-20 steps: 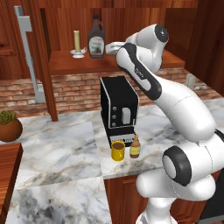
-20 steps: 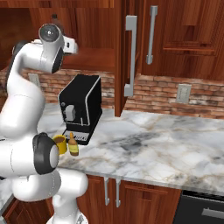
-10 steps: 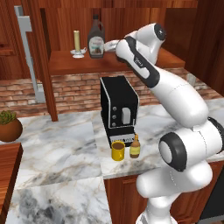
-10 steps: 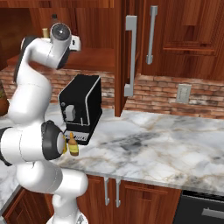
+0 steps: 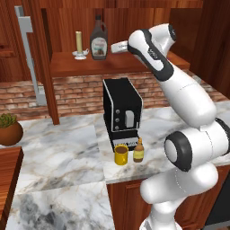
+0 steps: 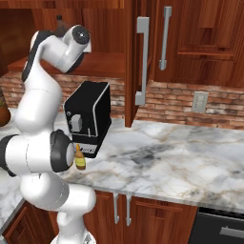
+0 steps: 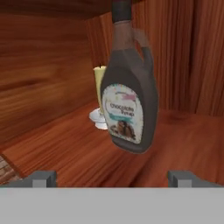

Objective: Pick the syrup bottle and honey bottle from the cabinet and place them next to the mug.

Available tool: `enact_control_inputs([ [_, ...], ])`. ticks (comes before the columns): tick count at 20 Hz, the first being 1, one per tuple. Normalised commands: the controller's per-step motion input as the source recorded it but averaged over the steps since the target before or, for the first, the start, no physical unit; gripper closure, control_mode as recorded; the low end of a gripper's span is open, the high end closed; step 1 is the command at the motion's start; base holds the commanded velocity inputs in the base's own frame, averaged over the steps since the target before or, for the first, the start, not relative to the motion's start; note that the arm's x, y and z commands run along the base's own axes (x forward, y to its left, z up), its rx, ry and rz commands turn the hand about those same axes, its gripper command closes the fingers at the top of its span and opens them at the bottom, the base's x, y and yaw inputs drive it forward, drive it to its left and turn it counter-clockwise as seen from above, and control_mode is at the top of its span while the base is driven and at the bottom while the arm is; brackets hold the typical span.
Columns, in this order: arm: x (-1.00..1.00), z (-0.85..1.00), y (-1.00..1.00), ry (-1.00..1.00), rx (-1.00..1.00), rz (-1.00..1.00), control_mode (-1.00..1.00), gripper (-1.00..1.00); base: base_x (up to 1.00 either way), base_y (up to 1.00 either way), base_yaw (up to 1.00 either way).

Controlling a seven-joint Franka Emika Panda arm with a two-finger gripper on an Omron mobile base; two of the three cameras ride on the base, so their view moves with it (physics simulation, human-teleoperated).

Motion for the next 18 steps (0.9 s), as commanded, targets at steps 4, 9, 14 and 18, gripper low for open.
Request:
enact_control_inputs([
  [4, 0.12, 0.0, 0.0, -0.04, 0.0, 0.06, -1.0, -1.0, 0.0, 0.0, 0.0],
  [9, 0.33, 0.01, 0.01, 0.06, 0.0, 0.0, -1.0, -1.0, 0.0, 0.0, 0.0],
  [14, 0.28, 0.13, 0.06, 0.15, 0.0, 0.0, -1.0, -1.0, 0.0, 0.0, 0.0],
  [18, 0.12, 0.02, 0.11, 0.05, 0.0, 0.0, -1.0, -1.0, 0.0, 0.0, 0.0],
])
